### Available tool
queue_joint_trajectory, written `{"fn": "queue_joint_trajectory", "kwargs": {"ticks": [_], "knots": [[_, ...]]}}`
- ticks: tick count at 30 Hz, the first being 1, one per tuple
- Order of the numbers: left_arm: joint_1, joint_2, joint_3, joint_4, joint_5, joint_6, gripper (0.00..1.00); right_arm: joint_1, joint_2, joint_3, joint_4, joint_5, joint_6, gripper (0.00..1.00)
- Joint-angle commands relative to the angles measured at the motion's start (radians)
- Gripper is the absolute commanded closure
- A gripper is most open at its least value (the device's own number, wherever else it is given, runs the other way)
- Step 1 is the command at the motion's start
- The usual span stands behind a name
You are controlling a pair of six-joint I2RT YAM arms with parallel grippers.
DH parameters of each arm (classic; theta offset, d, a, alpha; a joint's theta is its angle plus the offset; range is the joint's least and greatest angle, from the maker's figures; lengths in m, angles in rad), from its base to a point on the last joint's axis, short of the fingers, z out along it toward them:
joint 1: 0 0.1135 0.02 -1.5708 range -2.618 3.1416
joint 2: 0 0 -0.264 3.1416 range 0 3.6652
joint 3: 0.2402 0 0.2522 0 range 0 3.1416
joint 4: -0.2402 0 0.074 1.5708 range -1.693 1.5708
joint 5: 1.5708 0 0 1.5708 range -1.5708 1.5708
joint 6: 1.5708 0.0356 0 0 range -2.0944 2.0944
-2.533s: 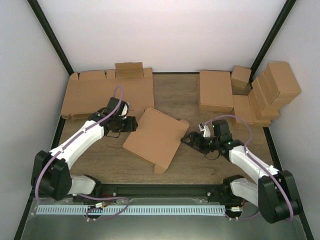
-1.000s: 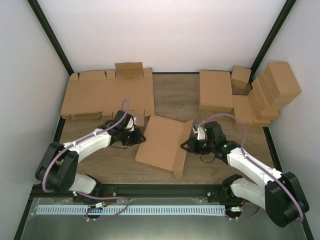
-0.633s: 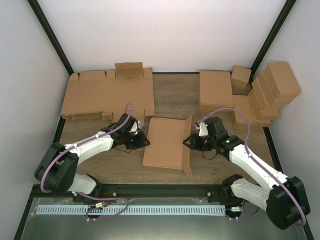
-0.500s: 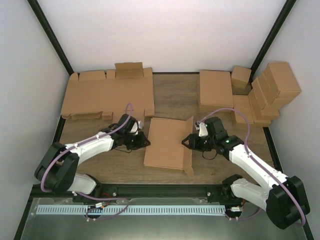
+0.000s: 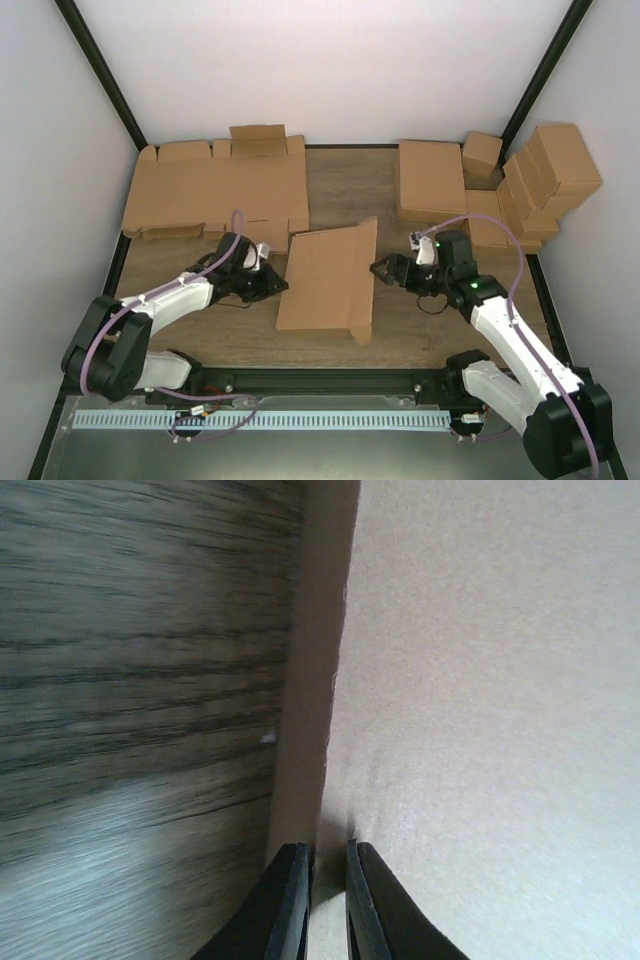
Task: Fold the paper box
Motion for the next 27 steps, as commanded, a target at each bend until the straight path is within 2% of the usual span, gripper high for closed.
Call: {"fn": "queue_joint_trajectory", "kwargs": {"ticks": [1,6,8,11,12,16,20,27], "knots": [[0.059,-0.013,-0.078,-0.116,-0.077,0.004,0.88,-0.083,-0.097,0.036,-0.004,-0.042,-0.013,0.04],[0.077,-0.018,-0.093,-0.116,-0.067,0.034,0.88,-0.105,-0.166,0.007,0.022,0.011,0.045,0.07],[0.078,-0.012,-0.096,-0.111,-0.065,0.033,0.88,-0.104,-0.148,-0.043,0.063,-0.037,0.074,0.15],[0.077,-0.007,-0.090,-0.106,-0.057,0.038,0.88,-0.095,-0.079,-0.137,0.215,-0.205,0.116,0.34],[0.077,-0.009,-0.085,-0.108,-0.057,0.039,0.88,-0.074,-0.057,-0.154,0.261,-0.231,0.126,0.38],[0.078,-0.011,-0.066,-0.118,-0.064,0.047,0.87,0.110,0.043,-0.105,0.301,-0.123,0.109,0.52],[0.078,-0.017,-0.053,-0.129,-0.076,0.050,0.87,0.248,0.153,-0.060,0.412,-0.093,0.141,0.66],[0.077,-0.079,-0.025,-0.180,-0.114,0.043,0.85,0.442,0.350,0.054,0.506,0.006,0.136,0.70]]}}
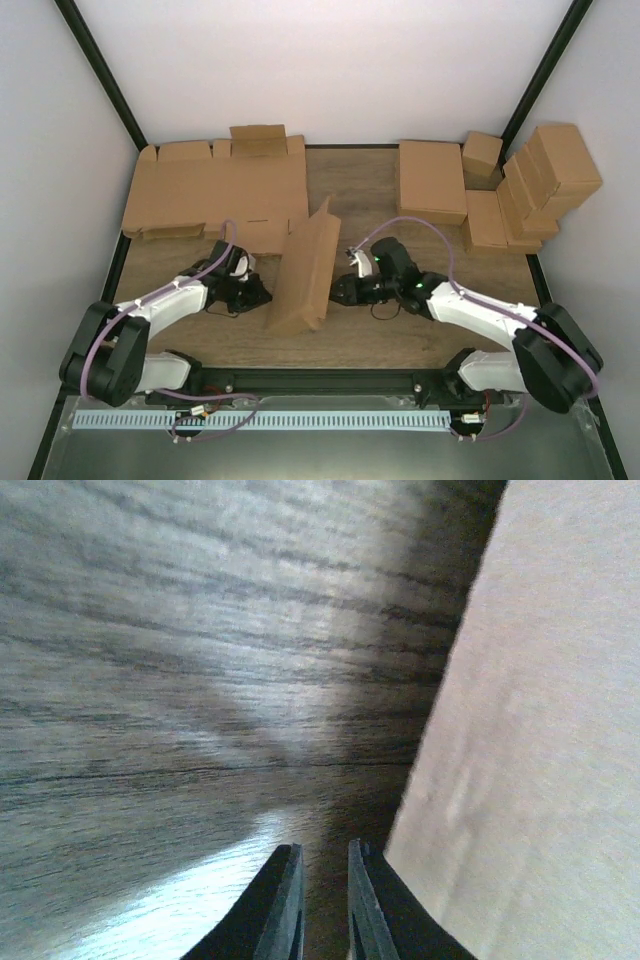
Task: Fold the paper box
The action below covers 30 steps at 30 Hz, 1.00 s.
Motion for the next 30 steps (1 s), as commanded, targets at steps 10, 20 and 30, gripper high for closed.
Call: {"fn": "queue_joint_trajectory", "kwargs": {"ticks": [10,20,30], "knots": [[0.002,-0.136,0.085,-0.157,-0.143,0.015,0.65,0.121,0.152,0.155,0.127,0.083,-0.022,0.69],[0.004,-0.292,0.265,-0.357,-0.283,0.036,0.37,0.120,0.208,0.205,0.145,0.074,-0.037,0.67],[0.002,-0.393,0.448,-0.430,-0.320,0.061,0.14,0.121,0.244,0.237,0.154,0.064,-0.044,0.66]]}}
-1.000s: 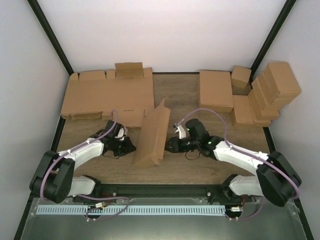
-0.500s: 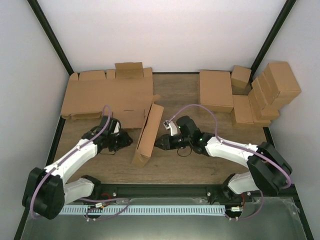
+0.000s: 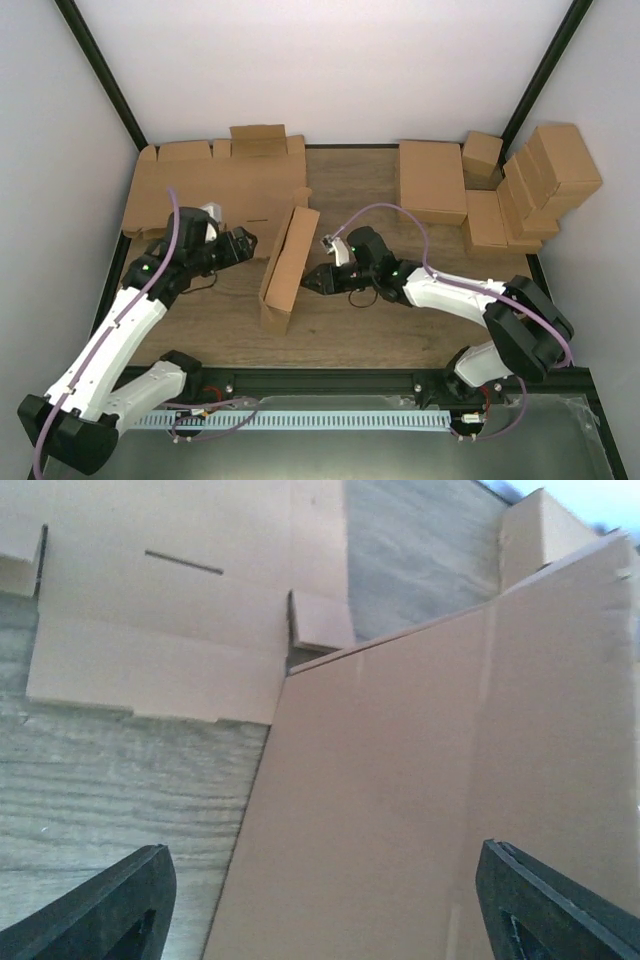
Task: Fold the paper box
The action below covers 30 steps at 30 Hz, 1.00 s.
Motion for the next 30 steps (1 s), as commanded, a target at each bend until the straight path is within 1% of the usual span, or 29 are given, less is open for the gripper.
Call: {"fn": "queue_joint_trajectory", "kwargs": {"ticks": [1,4,7,11,18,22,25,30], "knots": [[0.004,-0.018,0.046,-0.020,0.043,0.036,0.11,0.010,0.014,0.057,0.023,-0.002,-0.022,0.66],[0.003,-0.011,0.057,0.013,0.127,0.055,0.08,0.010,0.021,0.061,0.024,-0.010,-0.025,0.65],[0.004,-0.002,0.059,0.044,0.214,0.066,0.07,0.010,0.026,0.060,0.039,-0.019,-0.025,0.64],[0.003,0.030,0.058,0.047,0.279,0.084,0.07,0.010,0.031,0.058,0.055,-0.017,-0.018,0.62],[0.001,0.055,0.054,0.035,0.343,0.121,0.07,0.010,0.039,0.057,0.086,-0.019,0.000,0.62],[0.002,0.063,0.055,0.026,0.376,0.139,0.11,0.011,0.040,0.059,0.095,-0.015,0.010,0.61],[0.001,0.080,0.050,0.002,0.371,0.150,0.14,0.010,0.042,0.061,0.104,-0.015,0.019,0.59],[0.002,0.079,0.050,-0.028,0.327,0.171,0.17,0.009,0.039,0.063,0.122,-0.011,0.032,0.59]]}}
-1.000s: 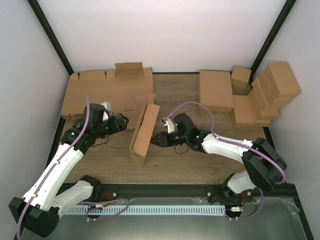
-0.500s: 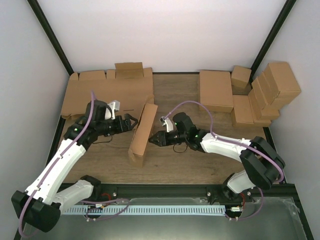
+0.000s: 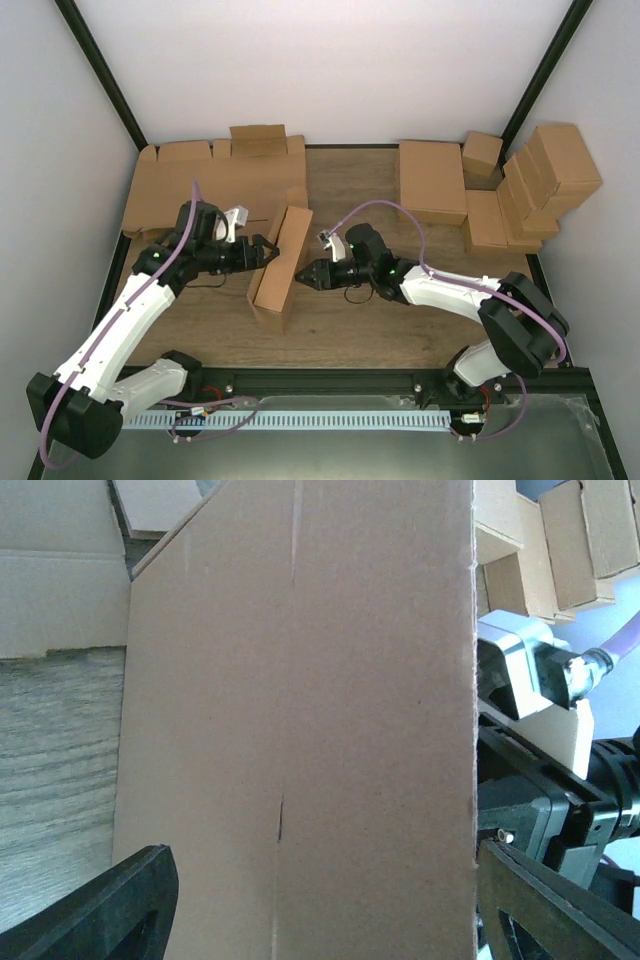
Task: Fold the paper box
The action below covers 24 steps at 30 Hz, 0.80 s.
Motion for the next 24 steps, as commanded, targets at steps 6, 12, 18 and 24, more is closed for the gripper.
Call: {"fn": "queue_joint_trajectory", "kwargs": {"ticks": [6,12,18,24], "knots": [[0.001,0.006,0.020,-0.058,-0.050,0.049,0.21,0.010,0.006,0.043,0.081,0.006,0.044,0.51],[0.000,0.012,0.026,-0.100,-0.106,0.069,0.23,0.010,0.010,0.044,0.118,0.019,0.082,0.46],[0.002,0.012,0.030,-0.130,-0.138,0.082,0.26,0.010,0.020,0.052,0.141,0.023,0.099,0.40],[0.001,0.018,0.037,-0.162,-0.169,0.103,0.27,0.010,0.038,0.073,0.151,0.024,0.112,0.30]]}}
